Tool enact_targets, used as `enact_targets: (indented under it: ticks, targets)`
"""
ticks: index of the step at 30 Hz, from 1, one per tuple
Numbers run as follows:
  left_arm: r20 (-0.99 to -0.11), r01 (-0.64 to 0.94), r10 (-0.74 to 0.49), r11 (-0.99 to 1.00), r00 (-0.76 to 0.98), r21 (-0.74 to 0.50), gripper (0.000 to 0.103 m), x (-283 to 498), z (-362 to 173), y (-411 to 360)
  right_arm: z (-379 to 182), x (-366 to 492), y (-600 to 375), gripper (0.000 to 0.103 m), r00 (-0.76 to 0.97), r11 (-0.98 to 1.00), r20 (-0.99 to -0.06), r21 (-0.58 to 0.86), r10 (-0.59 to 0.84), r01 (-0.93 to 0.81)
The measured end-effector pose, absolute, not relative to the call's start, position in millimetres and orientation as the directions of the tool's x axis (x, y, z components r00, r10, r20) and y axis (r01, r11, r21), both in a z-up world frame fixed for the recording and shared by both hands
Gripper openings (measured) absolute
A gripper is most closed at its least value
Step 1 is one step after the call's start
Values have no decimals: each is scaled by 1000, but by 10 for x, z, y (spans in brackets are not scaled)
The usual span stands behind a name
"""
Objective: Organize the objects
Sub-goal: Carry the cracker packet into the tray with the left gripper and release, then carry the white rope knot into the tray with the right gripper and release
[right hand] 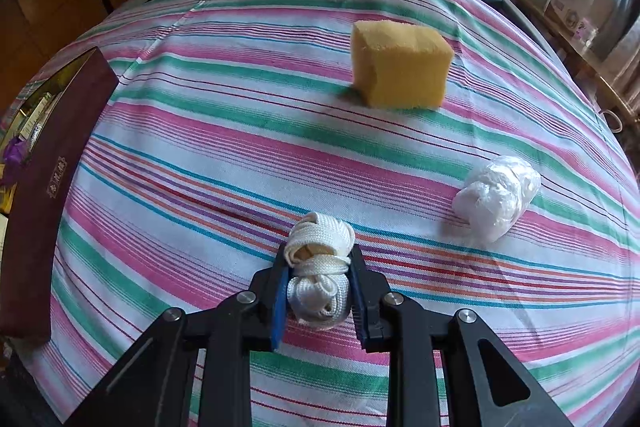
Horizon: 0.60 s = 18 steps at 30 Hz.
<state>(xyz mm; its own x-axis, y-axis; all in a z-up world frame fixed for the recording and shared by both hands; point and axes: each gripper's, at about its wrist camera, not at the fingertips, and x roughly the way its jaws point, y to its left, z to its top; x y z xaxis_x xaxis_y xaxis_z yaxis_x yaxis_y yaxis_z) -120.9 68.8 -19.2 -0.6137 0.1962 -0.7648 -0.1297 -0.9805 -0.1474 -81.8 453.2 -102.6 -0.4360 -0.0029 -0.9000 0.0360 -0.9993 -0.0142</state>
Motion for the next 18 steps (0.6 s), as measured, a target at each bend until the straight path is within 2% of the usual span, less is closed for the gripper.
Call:
enact_targets:
  ticks: [11,18]
  targets:
    - [-724,-164,168,-983,-669,-77,45,-604,-39,552,-1037,-826,4483,27,-439,-999,-898,-31,13,34]
    - [-714,-167,182,-982,-676,-92,45,-480,-24,458,-1000,-873,4411,25,-398,-997,-914,-56,76,-62]
